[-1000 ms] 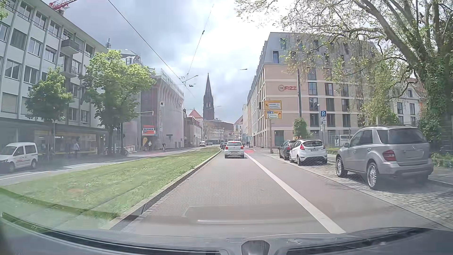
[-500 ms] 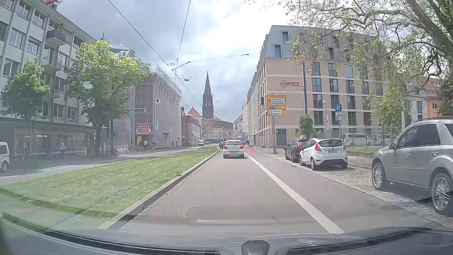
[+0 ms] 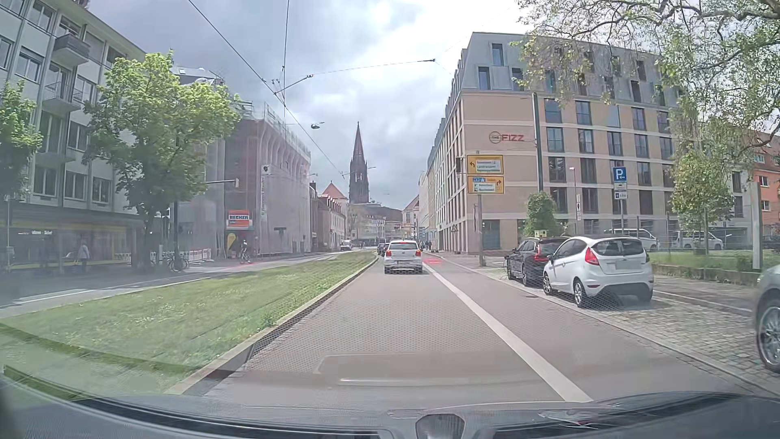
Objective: Follow the waypoints while adhering to traffic rules and regulations
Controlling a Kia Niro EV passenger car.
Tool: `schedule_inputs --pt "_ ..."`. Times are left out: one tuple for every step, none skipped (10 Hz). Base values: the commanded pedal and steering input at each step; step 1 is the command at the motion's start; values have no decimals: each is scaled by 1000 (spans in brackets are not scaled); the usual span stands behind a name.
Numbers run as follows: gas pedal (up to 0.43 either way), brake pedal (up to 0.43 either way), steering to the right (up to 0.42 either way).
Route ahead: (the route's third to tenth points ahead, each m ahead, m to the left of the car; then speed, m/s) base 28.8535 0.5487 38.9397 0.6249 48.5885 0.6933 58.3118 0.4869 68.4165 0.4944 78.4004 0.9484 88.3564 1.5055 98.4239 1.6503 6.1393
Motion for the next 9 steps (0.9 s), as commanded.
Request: schedule_inputs --pt "0 0 -10" --pt "0 0 -10" --pt "0 0 -10" --pt "0 0 -10" --pt "0 0 -10" --pt "0 0 -10" --pt "0 0 -10" --pt "0 0 -10" --pt "0 0 -10"
